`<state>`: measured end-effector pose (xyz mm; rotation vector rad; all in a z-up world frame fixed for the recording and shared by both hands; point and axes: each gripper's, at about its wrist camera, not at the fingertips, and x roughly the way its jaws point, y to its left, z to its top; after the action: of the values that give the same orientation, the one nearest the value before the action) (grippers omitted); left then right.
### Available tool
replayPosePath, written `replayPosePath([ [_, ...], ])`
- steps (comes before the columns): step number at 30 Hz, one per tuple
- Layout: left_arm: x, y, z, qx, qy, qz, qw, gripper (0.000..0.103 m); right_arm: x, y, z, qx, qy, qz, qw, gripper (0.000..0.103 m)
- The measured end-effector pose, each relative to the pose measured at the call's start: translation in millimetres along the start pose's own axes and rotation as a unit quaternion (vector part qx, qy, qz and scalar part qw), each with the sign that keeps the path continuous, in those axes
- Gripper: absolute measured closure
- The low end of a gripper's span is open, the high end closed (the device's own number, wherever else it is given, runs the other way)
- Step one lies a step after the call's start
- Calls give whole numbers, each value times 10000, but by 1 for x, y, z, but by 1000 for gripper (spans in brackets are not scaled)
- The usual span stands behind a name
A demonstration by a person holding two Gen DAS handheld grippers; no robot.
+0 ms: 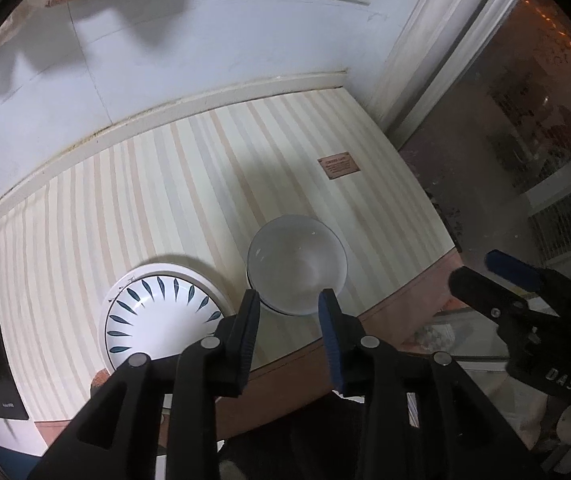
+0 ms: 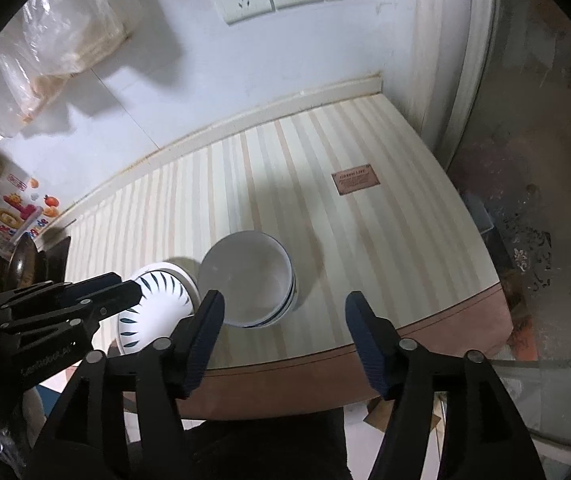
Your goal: Organize plates and bowls
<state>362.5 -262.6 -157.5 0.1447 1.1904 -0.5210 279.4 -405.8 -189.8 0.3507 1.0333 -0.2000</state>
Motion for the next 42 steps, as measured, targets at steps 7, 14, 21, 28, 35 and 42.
replayPosePath([
  [7,-9,-2,-2,78,-71,-78,9999,56,-27,3,-6,14,-188,-224,9996,17],
  [14,-3,-1,3,17,-114,-70,9999,32,-27,1,-1,-19,-215,-289,9994,13],
  [21,54,18,17,-104,250,117,9996,33,33,-20,10,205,314,462,9982,12],
  [28,133,52,40,-729,1033,-180,9918,33,136,-42,10,539,1186,1204,9841,12],
  [35,194,61,48,-1039,1704,-558,9783,34,221,-50,5,764,1875,1668,9650,12],
  [42,224,57,43,-1061,2108,-1006,9665,35,261,-49,0,815,2241,1932,9517,13],
])
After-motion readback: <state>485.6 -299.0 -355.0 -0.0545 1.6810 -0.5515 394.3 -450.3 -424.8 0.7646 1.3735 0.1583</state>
